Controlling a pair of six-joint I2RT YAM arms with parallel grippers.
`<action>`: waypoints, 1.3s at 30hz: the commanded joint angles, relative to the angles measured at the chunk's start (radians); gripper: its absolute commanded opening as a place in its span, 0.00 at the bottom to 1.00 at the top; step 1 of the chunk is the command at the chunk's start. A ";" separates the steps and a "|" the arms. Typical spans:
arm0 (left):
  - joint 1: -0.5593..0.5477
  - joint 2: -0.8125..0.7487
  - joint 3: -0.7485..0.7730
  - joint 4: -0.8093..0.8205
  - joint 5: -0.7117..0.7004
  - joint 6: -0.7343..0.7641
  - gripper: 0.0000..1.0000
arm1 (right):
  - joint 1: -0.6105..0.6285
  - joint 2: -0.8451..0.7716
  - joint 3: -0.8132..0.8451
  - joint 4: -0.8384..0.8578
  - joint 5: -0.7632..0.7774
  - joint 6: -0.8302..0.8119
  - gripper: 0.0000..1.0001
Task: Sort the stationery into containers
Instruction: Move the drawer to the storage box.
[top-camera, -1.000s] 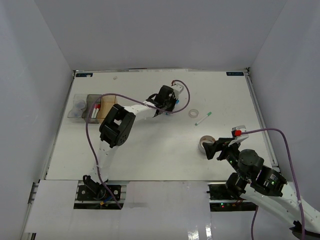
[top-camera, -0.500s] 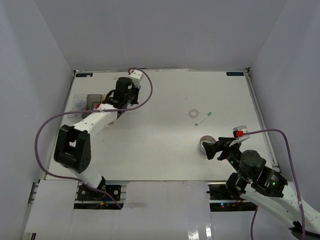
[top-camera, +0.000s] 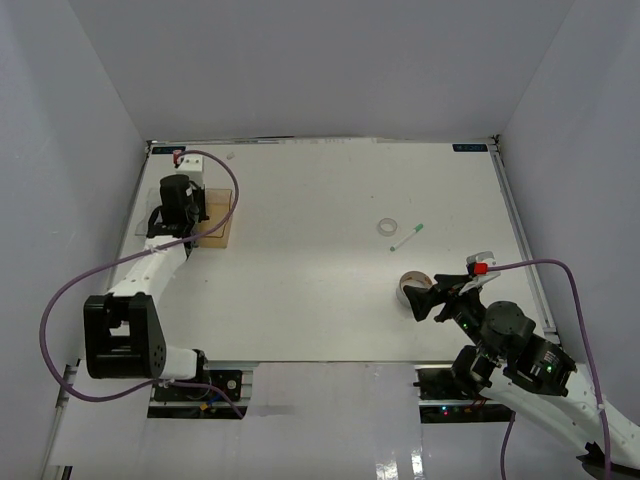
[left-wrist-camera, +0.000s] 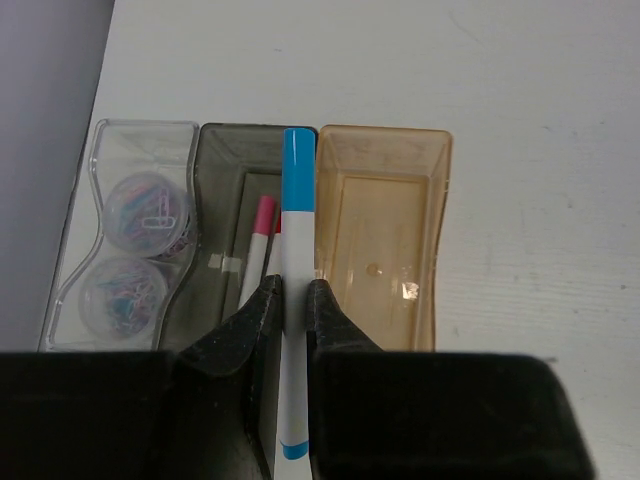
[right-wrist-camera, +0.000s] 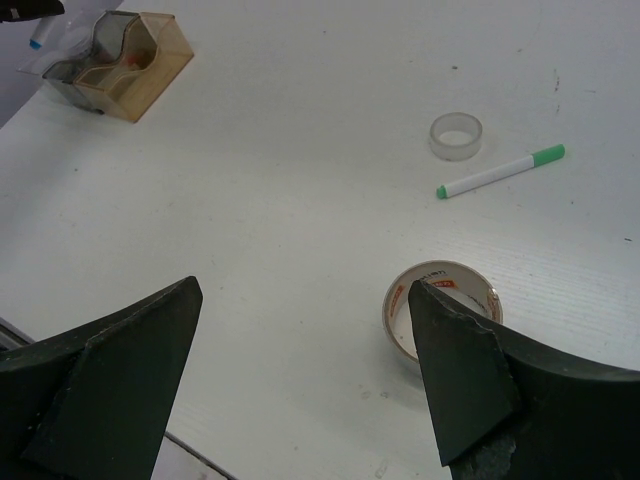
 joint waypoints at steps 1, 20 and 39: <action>0.067 0.000 -0.022 0.121 -0.015 -0.001 0.06 | 0.010 -0.004 -0.003 0.053 -0.012 -0.016 0.90; 0.162 0.230 0.011 0.190 -0.019 -0.070 0.27 | 0.010 0.036 -0.006 0.052 -0.004 -0.019 0.90; 0.095 -0.023 0.107 -0.018 0.252 -0.259 0.70 | 0.008 0.397 0.151 0.053 0.250 0.067 0.91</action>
